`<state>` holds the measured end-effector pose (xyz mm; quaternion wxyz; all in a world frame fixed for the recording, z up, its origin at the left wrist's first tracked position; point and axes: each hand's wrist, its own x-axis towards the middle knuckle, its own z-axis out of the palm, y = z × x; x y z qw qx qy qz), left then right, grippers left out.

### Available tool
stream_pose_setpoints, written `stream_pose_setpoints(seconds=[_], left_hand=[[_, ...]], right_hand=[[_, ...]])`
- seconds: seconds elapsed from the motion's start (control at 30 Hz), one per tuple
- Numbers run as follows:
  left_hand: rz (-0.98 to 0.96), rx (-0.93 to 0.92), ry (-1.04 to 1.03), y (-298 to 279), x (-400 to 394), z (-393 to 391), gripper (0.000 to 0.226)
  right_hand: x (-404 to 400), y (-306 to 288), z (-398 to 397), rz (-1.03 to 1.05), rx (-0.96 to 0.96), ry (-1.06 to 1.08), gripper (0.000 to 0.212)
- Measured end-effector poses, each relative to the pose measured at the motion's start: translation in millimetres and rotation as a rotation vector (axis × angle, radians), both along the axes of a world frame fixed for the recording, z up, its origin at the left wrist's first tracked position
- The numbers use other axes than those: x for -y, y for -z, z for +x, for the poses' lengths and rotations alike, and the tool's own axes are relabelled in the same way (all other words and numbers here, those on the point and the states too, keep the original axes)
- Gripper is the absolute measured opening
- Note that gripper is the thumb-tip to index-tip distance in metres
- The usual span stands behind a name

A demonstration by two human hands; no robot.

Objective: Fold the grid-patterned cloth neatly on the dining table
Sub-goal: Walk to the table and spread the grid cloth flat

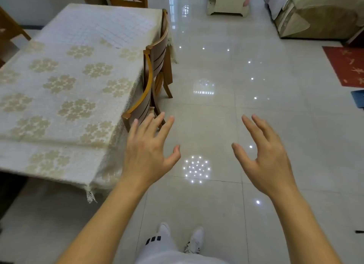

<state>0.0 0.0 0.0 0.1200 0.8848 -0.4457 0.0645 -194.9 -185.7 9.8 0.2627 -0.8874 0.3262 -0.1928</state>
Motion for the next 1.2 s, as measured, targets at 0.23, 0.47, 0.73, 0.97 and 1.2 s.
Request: stream_pose_setpoints(seconds=[0.23,0.47,0.73,0.97,1.2], left_hand=[[-0.015,-0.001,-0.031,-4,26,-6,0.069],[-0.039,-0.02,-0.052,1,54,18,0.068],[-0.081,-0.045,-0.044,10,102,86,0.068],[-0.11,-0.07,0.009,0,154,173,0.068],[-0.112,-0.088,0.065,0,206,226,0.068]], right_hand=[[27,2,4,-0.008,0.017,-0.021,0.067],[55,5,28,0.005,0.002,-0.016,0.066],[100,7,91,-0.006,-0.037,-0.006,0.066],[147,-9,176,-0.028,-0.061,0.025,0.065],[186,-6,231,-0.031,-0.056,0.046,0.066]])
